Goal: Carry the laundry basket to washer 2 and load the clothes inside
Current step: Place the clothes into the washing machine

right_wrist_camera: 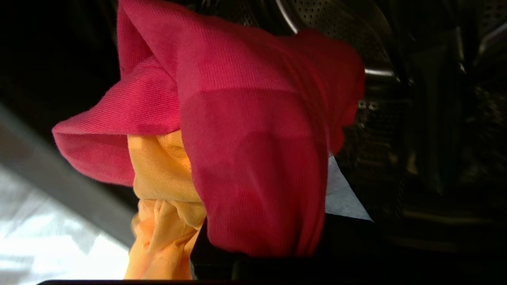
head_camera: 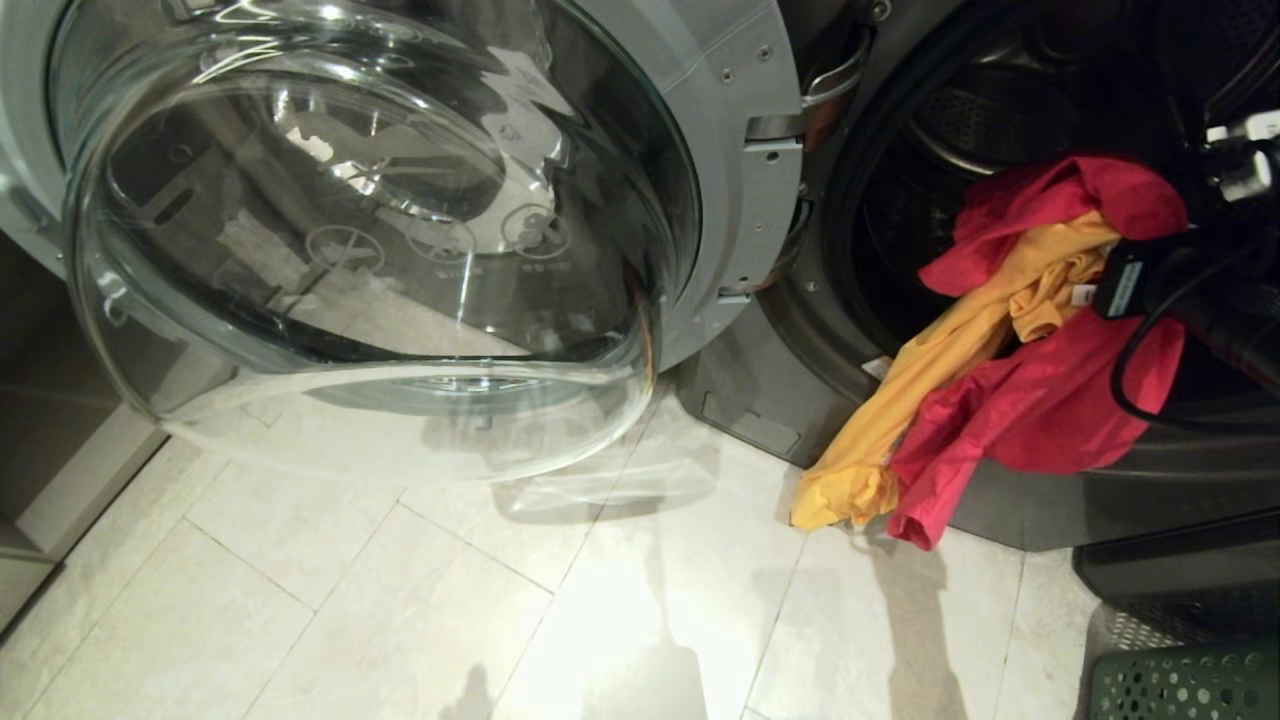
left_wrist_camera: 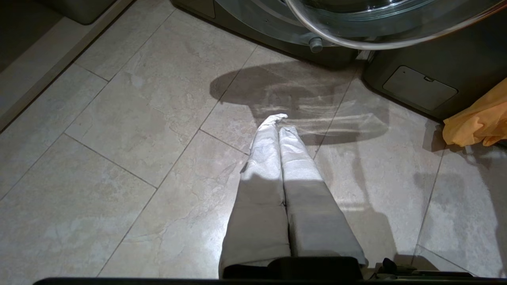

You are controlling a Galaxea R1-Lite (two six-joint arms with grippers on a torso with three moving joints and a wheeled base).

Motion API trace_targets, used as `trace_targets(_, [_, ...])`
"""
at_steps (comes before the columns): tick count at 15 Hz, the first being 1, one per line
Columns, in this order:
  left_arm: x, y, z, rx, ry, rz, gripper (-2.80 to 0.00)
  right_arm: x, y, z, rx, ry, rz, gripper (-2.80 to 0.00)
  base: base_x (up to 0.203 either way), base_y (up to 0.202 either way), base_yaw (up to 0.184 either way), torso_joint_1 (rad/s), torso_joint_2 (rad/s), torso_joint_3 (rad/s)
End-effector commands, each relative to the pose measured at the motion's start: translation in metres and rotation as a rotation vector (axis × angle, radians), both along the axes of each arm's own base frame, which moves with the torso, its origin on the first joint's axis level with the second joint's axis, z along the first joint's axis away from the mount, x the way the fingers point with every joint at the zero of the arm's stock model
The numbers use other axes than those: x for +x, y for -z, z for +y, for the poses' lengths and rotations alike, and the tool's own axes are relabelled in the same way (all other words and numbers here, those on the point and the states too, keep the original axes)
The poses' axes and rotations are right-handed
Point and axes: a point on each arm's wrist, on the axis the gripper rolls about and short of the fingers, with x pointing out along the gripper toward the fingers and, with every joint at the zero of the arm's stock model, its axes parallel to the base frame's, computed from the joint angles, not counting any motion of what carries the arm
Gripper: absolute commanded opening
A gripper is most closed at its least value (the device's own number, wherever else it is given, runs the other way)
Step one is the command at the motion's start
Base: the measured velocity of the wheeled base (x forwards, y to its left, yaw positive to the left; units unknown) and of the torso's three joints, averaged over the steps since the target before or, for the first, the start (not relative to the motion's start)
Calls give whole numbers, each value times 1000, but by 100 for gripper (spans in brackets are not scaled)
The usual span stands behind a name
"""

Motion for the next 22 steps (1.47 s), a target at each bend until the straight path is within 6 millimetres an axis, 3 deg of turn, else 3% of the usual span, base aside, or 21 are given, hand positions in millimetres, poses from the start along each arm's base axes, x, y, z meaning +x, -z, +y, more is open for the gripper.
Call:
trace_targets(1, [3,11,0,-1,-1,39,-280,60,14,6,8,1,29,-280,0,0,0,0,0,0])
trace_targets(4, [3,11,0,-1,-1,39,-280,109,10,8,24,38,-28,-280,0,0,0,0,0,0])
trace_targets(6, [3,11,0,-1,-1,39,-280,134,-7,8,47,92,-123,-280,0,0,0,0,0,0])
trace_targets(11, [3,11,0,-1,-1,39,-280,171,-47,5,93,183,-300,-280,0,0,0,0,0,0])
trace_targets(13, [3,11,0,-1,-1,39,-280,177,-43,4,99,211,-281,-280,0,0,0,0,0,0])
trace_targets(19, [3,11,0,-1,-1,39,-280,149,-81,-6,119,234,-433,-280,0,0,0,0,0,0])
trace_targets(22, [3,11,0,-1,-1,39,-280,149,-80,-6,129,251,-433,-280,0,0,0,0,0,0])
